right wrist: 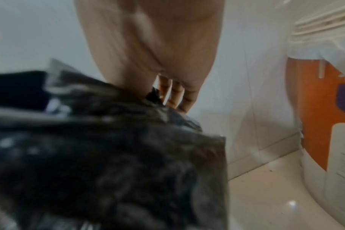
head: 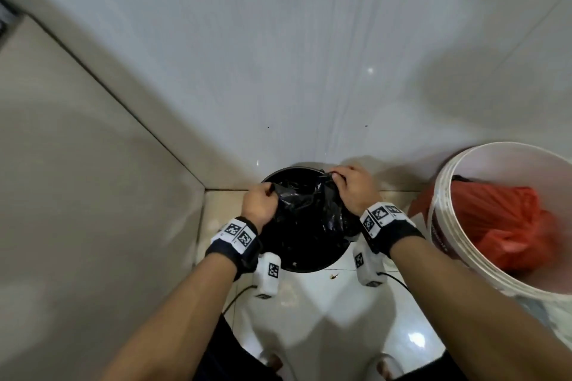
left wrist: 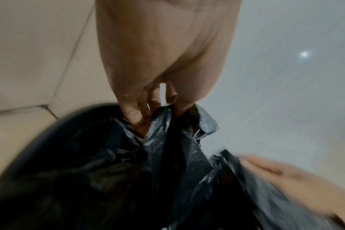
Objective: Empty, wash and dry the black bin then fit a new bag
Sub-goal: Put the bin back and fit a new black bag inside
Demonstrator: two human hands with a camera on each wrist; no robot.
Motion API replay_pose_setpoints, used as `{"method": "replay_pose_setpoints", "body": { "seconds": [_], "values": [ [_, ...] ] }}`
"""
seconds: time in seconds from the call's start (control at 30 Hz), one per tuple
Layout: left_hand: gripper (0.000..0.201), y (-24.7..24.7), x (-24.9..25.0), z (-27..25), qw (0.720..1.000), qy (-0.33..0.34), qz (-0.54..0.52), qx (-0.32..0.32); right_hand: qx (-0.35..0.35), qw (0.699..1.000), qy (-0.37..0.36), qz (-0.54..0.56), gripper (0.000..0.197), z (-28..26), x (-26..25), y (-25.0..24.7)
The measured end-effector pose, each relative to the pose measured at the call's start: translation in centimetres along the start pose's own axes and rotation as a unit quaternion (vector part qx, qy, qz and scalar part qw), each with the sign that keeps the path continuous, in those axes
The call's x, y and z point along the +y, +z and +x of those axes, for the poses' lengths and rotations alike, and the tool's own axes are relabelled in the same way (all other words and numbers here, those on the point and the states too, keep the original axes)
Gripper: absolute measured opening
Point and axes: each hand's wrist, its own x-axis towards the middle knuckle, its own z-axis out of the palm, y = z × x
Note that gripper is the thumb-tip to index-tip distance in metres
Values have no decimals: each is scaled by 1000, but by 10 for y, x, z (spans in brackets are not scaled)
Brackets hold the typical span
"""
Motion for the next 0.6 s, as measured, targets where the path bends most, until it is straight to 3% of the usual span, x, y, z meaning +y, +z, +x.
{"method": "replay_pose_setpoints", "body": {
  "seconds": [0.13,0.27,0.37,0.47,0.5,0.57,0.6],
  "values": [
    [14,-47,18,-5,991,-54,-109,54,-25,996,82,-11,16,5,21,-10],
    [18,-51,9,23,998,-16,-50,33,-70,992,83,-62,19,20,39,-9],
    [20,-45,9,41,999,-7,-34,14,-83,992,98,-9,30,30,34,-14],
    [15,-42,14,46,999,-4,-47,6,-4,997,8,81,28,28,13,-22],
    [11,-40,16,48,999,3,-37,5,-14,998,-36,41,32,22,3,-24],
    [7,-38,21,46,1000,14,-11,8,-109,986,-84,-95,42,10,-9,-20],
    [13,-38,23,44,1000,19,-12,7,-143,974,-95,-150,36,7,-8,-14]
  ]
}}
